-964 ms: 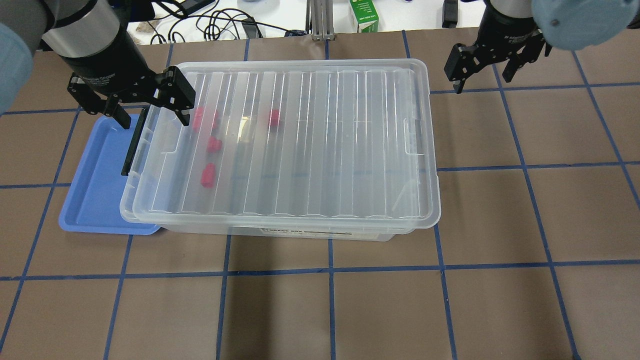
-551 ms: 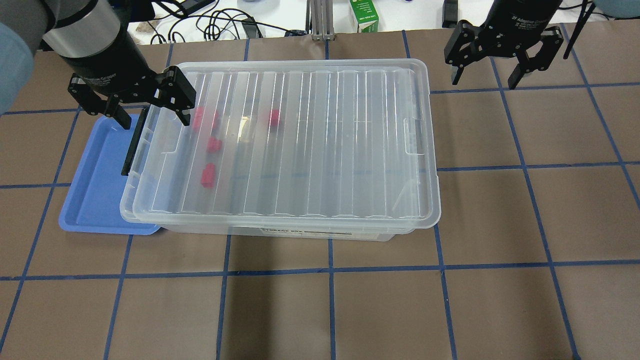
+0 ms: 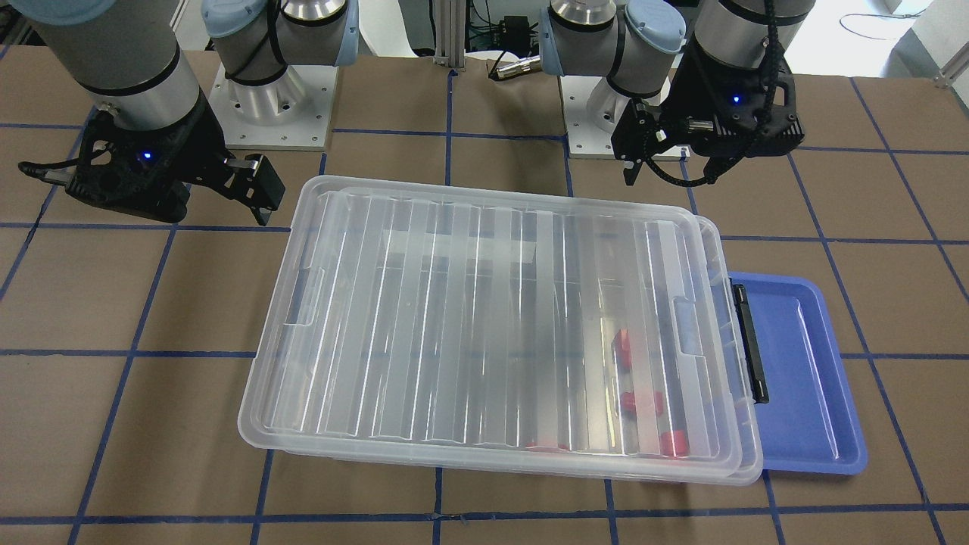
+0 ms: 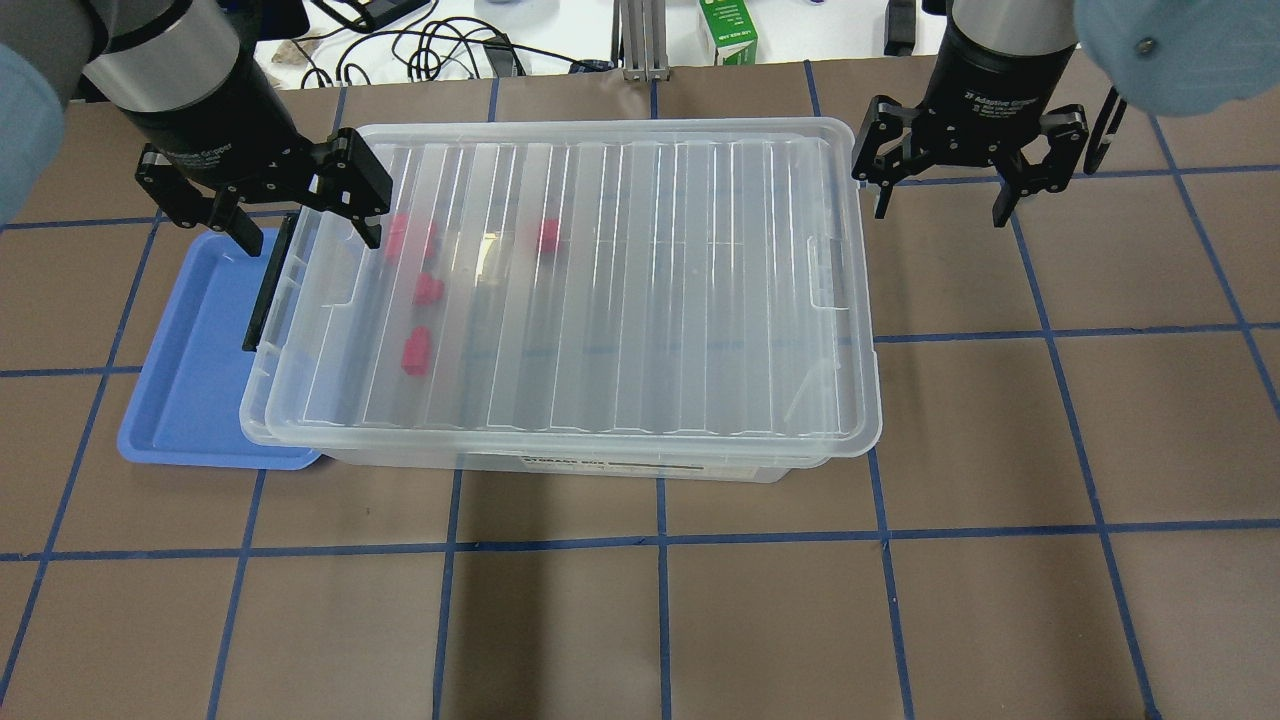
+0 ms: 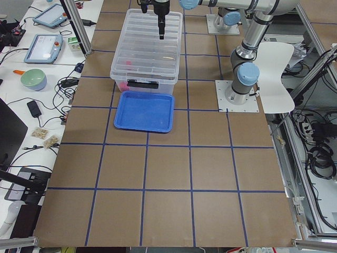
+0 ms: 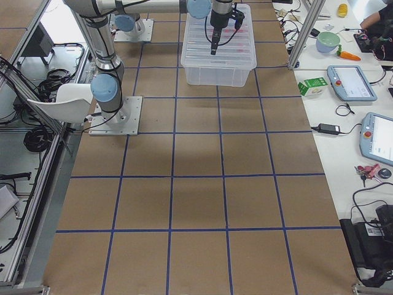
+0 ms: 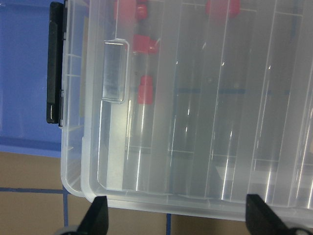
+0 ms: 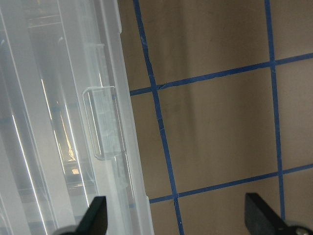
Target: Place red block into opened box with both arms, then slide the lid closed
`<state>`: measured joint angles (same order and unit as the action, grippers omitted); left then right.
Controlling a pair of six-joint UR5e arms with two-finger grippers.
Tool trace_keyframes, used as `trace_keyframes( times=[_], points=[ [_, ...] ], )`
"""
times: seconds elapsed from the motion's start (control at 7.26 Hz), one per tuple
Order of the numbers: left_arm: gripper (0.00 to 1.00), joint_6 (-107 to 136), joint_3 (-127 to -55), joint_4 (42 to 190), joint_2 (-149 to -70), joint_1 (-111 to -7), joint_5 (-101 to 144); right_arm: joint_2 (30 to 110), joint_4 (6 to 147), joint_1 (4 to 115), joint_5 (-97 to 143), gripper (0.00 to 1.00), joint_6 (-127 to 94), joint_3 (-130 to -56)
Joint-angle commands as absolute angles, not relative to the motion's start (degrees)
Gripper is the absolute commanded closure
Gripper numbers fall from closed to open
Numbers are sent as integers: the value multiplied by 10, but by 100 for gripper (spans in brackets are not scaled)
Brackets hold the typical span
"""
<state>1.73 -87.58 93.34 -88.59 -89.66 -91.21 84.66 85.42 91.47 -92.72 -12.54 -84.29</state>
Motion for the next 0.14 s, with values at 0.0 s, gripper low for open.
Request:
trace_keyframes(
  times=[0.0],
  points=[
    [0, 18, -875, 933, -886, -896, -912, 850, 855, 909, -932, 0, -123, -844]
  ],
)
